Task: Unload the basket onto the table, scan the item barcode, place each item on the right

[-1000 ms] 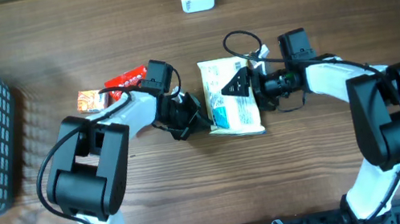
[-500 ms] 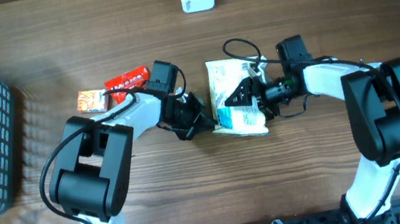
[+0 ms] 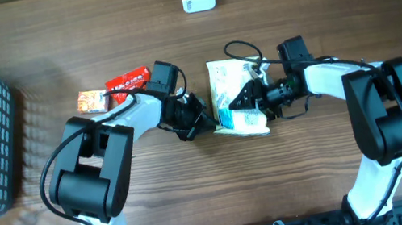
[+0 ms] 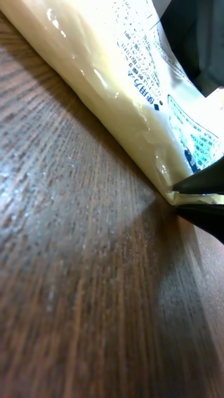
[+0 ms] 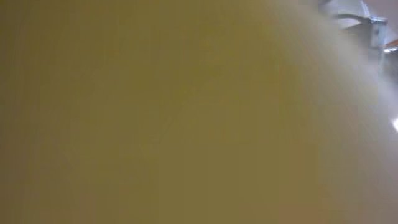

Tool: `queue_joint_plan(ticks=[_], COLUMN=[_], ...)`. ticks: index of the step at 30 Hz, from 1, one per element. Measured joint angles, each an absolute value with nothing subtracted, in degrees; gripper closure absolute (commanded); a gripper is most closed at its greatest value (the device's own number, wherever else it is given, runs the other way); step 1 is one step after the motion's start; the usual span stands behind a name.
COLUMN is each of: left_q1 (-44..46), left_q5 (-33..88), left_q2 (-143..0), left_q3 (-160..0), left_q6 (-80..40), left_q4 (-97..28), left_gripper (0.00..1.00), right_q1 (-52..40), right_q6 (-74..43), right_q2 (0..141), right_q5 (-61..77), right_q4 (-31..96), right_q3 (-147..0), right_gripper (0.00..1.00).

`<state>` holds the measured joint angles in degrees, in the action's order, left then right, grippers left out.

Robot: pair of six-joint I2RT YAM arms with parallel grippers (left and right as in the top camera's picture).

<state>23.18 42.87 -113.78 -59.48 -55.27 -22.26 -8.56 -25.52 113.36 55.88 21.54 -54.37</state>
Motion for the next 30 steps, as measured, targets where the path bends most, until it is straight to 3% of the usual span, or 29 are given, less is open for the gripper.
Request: queue_joint_plan(ticks=[1,4,9,16,30], left_q1=[23.2,23.2,23.2,23.2,21.9], left_q5=[42.9,42.9,42.5,42.5,41.7], left_q2=[-113.8,-113.8,-113.8,-113.9,-108.8], left_q3=[-59.4,-59.2,-59.1,-59.1,-58.7], left_q6=[-55.3,-55.2,-55.3,-55.3,-49.8], left_q4=[-21.6,-19.4,-17.6,-16.6,-14.4], left_gripper=[0.96,0.96,0.96,0.96,0.96], right_q1=[-8.2,-7.0,-5.3,-5.0,-4.9], right_q6=[-25.3,-24.8,-24.1,-22.1,-6.4], right_q2=[113.5,114.1,114.2,114.2,114.4], right_q5=[55.2,54.1,53.7,53.0,33.0], right_q4=[21.8,22.2,22.8,26.5,55.6], right_q3=[-54.4,-54.3,-54.2,-55.4,-77.1], right_gripper=[0.76,0.78,0.96,0.96,0.96])
